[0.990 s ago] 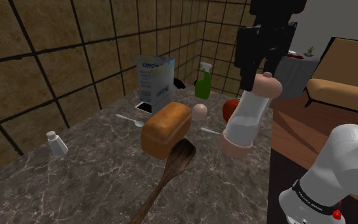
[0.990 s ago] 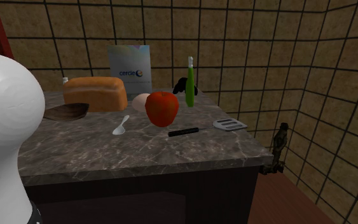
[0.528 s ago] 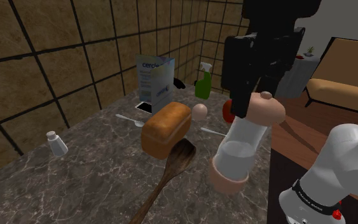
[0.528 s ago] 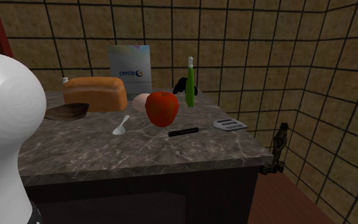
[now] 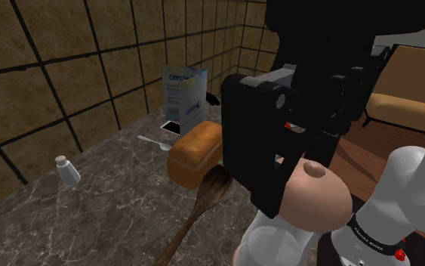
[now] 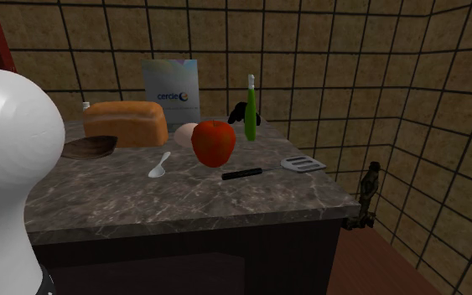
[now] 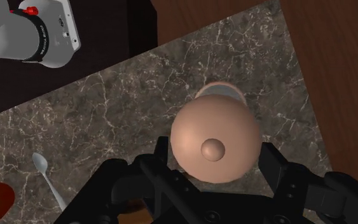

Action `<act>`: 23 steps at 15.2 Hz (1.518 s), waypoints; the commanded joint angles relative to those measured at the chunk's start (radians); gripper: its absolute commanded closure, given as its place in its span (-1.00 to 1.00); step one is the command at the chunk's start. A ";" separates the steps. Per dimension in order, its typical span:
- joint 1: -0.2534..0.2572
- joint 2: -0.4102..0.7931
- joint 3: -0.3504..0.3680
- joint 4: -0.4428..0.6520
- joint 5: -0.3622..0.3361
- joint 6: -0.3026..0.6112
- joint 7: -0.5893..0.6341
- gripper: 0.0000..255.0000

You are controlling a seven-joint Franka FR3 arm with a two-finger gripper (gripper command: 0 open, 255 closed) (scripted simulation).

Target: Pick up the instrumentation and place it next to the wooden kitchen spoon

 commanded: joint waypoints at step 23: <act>0.079 0.103 0.083 -0.190 -0.073 0.272 0.136 1.00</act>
